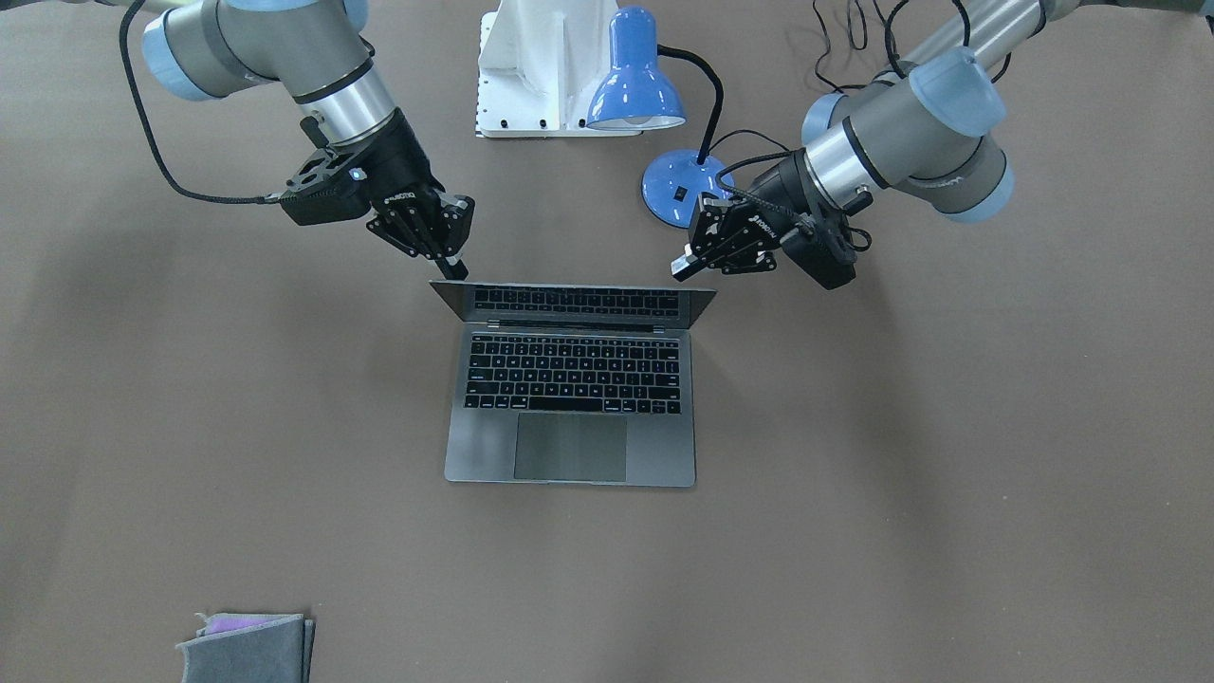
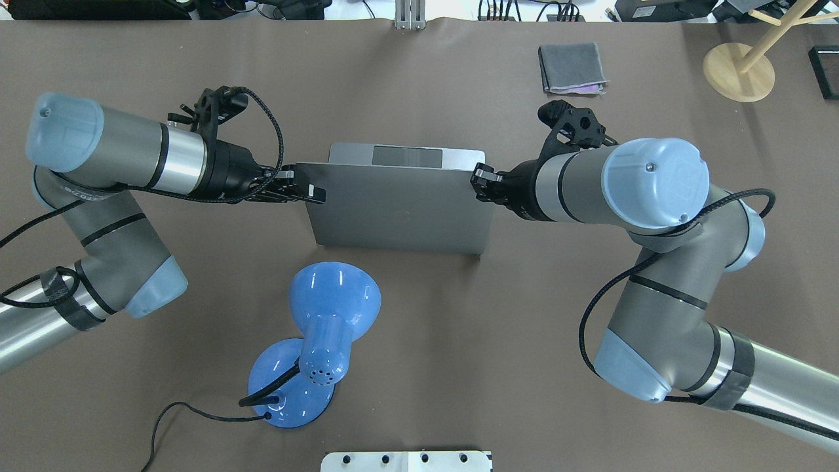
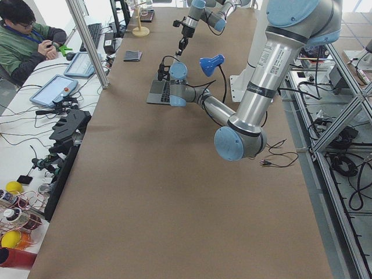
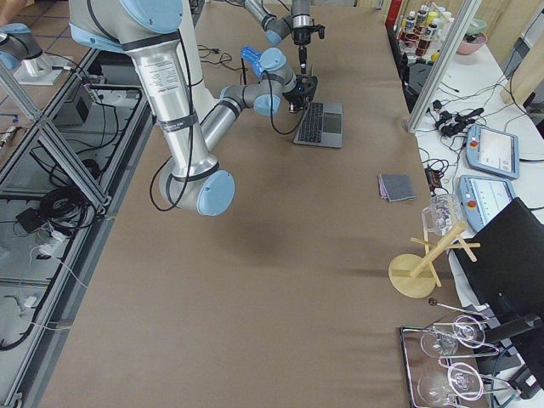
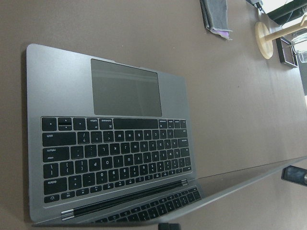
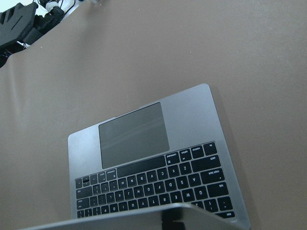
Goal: Close laptop
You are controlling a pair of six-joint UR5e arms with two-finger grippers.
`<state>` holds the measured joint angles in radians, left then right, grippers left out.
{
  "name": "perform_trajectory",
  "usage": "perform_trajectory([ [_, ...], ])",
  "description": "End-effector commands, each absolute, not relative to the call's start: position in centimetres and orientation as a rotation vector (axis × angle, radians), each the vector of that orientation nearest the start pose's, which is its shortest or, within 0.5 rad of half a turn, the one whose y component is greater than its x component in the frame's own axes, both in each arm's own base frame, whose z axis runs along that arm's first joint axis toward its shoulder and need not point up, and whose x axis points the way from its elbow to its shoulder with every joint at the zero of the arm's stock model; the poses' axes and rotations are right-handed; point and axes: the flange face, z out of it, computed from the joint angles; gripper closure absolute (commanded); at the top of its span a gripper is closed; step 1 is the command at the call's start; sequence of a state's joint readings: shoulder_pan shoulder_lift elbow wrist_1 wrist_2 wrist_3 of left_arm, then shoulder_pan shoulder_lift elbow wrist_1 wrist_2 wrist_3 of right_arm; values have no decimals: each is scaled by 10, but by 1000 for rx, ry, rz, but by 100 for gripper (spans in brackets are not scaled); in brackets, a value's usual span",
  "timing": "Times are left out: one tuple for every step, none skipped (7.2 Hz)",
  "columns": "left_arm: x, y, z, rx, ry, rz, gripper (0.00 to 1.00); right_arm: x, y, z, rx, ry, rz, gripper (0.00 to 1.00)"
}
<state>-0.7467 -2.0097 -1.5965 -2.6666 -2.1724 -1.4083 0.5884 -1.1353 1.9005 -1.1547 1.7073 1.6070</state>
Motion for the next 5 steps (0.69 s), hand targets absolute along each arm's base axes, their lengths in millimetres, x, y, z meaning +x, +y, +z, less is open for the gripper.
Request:
perform_trajectory([
  [413,-495,272,274,1522,-45,100,-435,-448,229,209,-1149,492,100],
  [421,-505,274,301,1503,-45,100,-443,-459,234,210,-1131,500,100],
  [429,-517,274,334,1454,-41,100,-451,-471,238,209,-1115,510,100],
  [433,-528,265,347,1404,-58,100,-453,-476,244,209,-1105,514,100],
  [442,-540,262,353,1371,-91,100,-459,-483,252,209,-1085,521,100],
])
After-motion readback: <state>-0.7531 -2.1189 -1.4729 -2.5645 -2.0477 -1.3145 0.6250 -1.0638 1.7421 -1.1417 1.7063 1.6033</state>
